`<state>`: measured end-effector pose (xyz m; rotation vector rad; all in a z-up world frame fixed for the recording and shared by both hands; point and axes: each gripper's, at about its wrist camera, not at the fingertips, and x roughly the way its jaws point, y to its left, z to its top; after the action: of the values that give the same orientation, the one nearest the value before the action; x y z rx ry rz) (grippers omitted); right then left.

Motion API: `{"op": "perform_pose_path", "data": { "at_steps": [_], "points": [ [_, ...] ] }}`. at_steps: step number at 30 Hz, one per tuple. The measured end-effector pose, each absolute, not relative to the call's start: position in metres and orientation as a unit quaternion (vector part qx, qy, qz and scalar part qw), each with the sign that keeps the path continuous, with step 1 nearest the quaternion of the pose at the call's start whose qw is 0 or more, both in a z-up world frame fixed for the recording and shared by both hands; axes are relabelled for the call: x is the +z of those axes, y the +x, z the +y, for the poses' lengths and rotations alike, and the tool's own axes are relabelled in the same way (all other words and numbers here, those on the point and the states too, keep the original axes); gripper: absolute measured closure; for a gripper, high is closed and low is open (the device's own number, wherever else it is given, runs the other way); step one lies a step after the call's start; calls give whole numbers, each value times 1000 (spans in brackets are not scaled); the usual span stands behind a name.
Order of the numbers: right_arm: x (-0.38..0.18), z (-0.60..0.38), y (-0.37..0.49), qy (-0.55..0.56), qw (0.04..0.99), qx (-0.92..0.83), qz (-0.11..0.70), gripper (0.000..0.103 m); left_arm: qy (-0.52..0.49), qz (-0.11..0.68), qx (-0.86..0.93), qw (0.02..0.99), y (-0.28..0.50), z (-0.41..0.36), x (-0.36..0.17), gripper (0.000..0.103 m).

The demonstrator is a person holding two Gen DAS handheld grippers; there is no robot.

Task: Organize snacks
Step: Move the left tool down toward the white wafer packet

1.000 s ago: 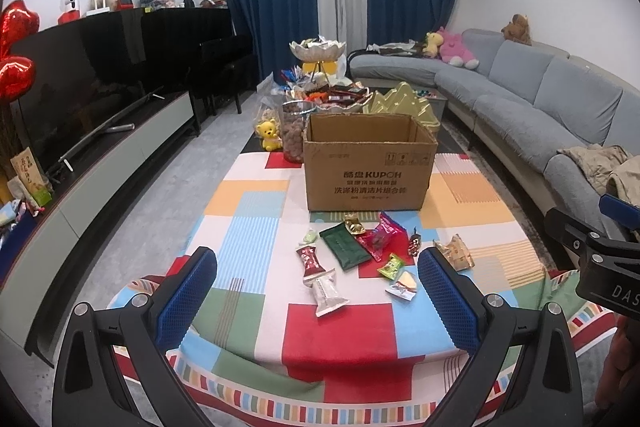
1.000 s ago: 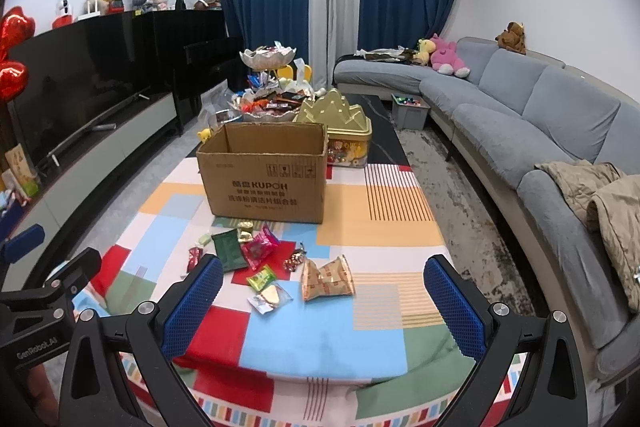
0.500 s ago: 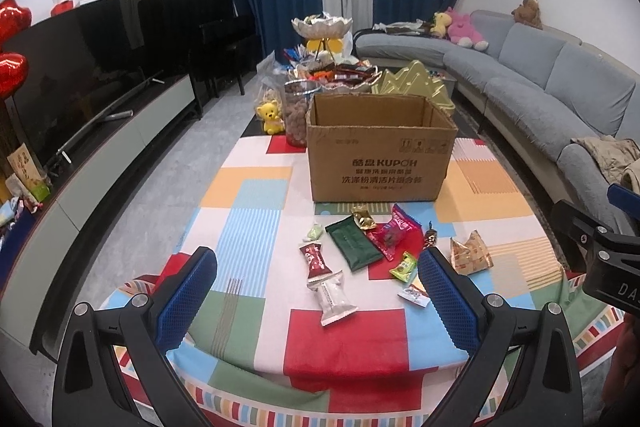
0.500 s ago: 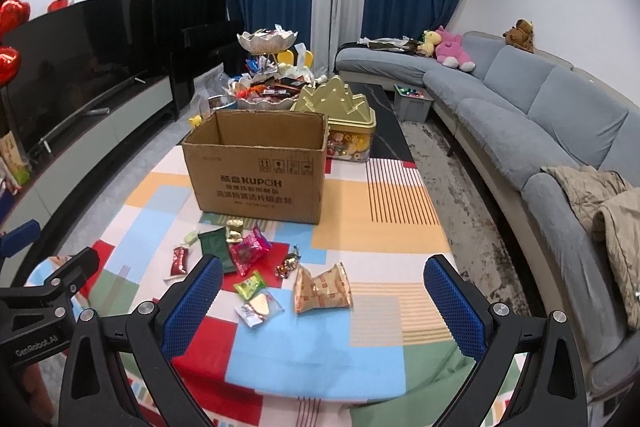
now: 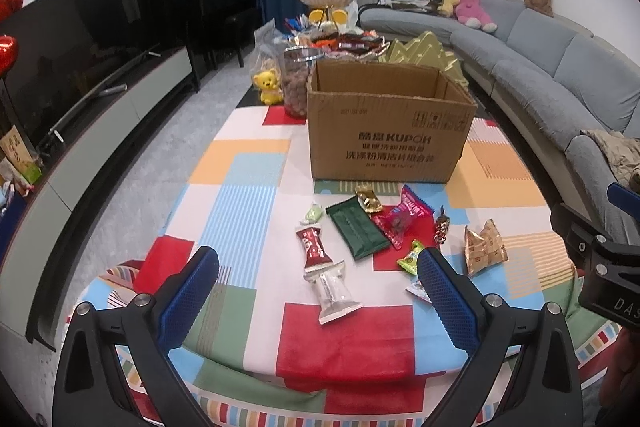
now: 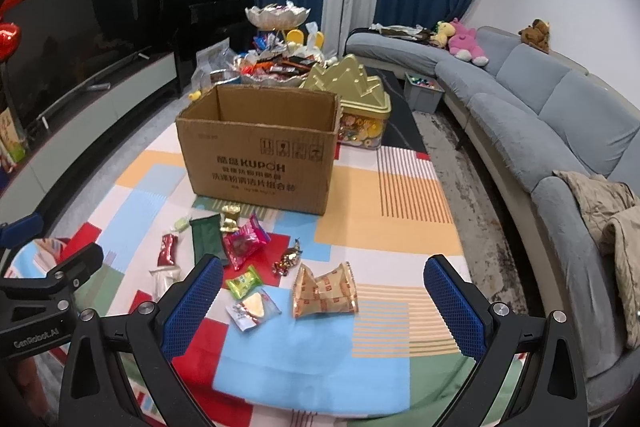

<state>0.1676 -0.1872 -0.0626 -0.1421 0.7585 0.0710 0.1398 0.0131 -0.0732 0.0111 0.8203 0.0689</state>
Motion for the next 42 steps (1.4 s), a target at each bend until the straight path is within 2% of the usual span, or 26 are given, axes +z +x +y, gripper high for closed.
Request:
{"op": "perform_pose_path", "data": {
  "at_steps": [26,35,42],
  "points": [
    [-134,-142,203,-141,876,140,439,1,-25,514,47,856,184,27,-149,12],
    [-162,-126,210,-165,851,181,465,18,-36,535,51,843,196,31,-172,15],
    [-185,-124,221,-157,829,202,498,32,-47,557,51,828,204,33,-191,22]
  ]
}}
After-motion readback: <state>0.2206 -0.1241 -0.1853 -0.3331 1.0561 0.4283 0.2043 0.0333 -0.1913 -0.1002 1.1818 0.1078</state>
